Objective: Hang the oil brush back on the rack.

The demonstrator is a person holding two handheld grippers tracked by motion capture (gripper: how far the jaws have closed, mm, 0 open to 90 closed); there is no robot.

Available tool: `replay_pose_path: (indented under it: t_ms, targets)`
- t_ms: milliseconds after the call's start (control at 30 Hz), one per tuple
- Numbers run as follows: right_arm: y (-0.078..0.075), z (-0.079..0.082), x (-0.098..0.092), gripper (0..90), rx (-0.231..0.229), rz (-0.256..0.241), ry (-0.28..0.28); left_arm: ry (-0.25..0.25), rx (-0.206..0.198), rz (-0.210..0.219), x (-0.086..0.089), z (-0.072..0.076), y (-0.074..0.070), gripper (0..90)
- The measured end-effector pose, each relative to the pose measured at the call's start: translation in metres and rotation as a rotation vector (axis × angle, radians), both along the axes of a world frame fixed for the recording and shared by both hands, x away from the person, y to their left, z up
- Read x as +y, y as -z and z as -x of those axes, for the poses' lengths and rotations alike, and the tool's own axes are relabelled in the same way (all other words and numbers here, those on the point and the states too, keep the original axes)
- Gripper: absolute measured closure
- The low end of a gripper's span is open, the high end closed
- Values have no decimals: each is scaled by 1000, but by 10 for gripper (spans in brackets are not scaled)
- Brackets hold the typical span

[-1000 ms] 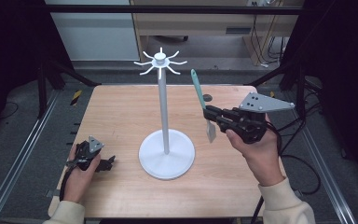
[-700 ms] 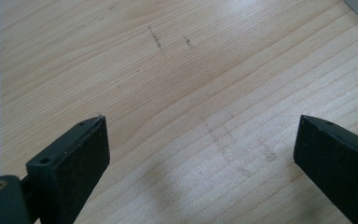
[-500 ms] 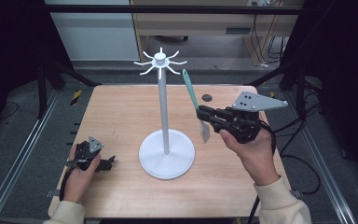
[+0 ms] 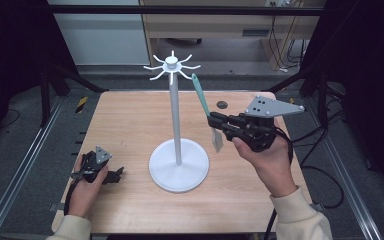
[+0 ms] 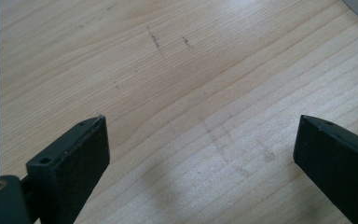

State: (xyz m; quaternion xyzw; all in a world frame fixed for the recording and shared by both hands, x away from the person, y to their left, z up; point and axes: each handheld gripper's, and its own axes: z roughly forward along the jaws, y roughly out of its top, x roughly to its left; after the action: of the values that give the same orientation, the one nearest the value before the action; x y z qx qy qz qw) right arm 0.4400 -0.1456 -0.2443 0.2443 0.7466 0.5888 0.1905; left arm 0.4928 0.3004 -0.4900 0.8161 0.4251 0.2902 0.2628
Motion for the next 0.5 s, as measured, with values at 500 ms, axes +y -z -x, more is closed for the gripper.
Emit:
replay_pose_path:
  t_ms: [500]
  targets:
    - [1,-2,8,822,2,23,4,0,0,2,0,0,0,30]
